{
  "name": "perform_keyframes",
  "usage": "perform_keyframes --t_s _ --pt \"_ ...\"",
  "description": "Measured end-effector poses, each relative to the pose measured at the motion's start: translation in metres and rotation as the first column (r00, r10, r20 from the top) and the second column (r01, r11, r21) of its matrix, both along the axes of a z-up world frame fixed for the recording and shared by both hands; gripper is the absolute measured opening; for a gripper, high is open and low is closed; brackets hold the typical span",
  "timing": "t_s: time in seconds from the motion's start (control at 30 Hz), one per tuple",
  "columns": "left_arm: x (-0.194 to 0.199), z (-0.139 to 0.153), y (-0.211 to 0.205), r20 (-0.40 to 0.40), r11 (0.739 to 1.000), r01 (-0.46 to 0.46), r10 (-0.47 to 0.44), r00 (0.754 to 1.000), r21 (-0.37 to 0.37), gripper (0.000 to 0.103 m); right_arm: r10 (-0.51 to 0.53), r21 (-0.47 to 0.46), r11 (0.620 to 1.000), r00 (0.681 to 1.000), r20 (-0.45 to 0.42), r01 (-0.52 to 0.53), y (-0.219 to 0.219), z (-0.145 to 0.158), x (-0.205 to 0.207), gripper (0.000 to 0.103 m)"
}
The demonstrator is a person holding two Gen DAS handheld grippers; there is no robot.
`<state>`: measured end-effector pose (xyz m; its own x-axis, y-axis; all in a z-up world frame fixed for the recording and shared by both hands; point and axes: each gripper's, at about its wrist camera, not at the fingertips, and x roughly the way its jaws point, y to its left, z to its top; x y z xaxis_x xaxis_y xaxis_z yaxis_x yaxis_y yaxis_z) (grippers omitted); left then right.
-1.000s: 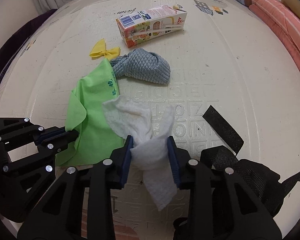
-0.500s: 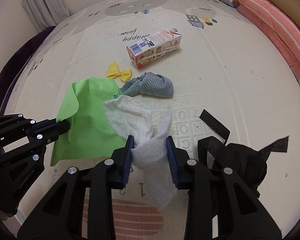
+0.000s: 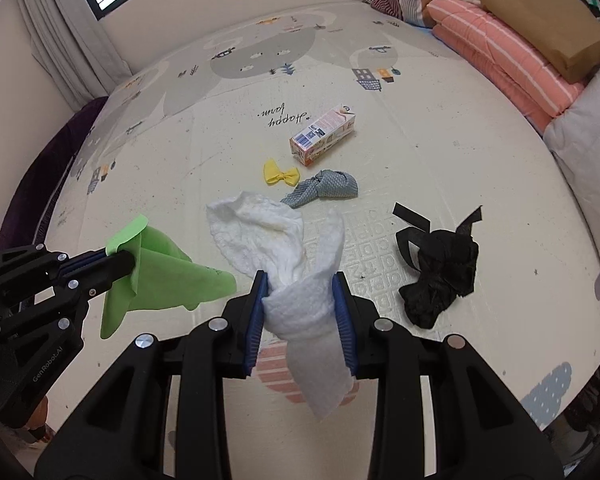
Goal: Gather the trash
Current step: 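Carry the green cloth and white tissue with both tools over the bin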
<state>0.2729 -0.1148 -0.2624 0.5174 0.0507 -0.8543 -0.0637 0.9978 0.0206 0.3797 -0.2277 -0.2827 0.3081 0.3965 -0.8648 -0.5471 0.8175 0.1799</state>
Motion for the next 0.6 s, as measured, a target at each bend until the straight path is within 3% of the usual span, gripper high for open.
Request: perform_keyframes --t_s 0.2,0.33,0.47,0.6 --pt "-0.037 0.051 -0.023 0.016 0.994 0.109 -0.109 0.994 0.008 0.004 -0.074 0.002 0.997 0.997 0.025 0.074 -0.03 0.059 -0.056 0.031" --pt "-0.058 0.079 -0.049 0.039 0.977 0.211 -0.212 0.976 0.028 0.004 -0.149 -0.002 0.989 0.988 0.05 0.15 -0.06 0.097 -0.093 0.031" --pt "-0.073 0.103 -0.079 0.062 0.946 0.323 -0.322 0.945 -0.005 0.004 -0.249 -0.012 0.968 0.965 0.083 0.251 -0.096 0.129 -0.13 0.031" --pt "-0.09 0.123 -0.117 0.092 0.897 0.442 -0.44 0.893 0.0 0.004 -0.367 -0.016 0.929 0.924 0.104 0.371 -0.136 0.15 -0.168 0.031"
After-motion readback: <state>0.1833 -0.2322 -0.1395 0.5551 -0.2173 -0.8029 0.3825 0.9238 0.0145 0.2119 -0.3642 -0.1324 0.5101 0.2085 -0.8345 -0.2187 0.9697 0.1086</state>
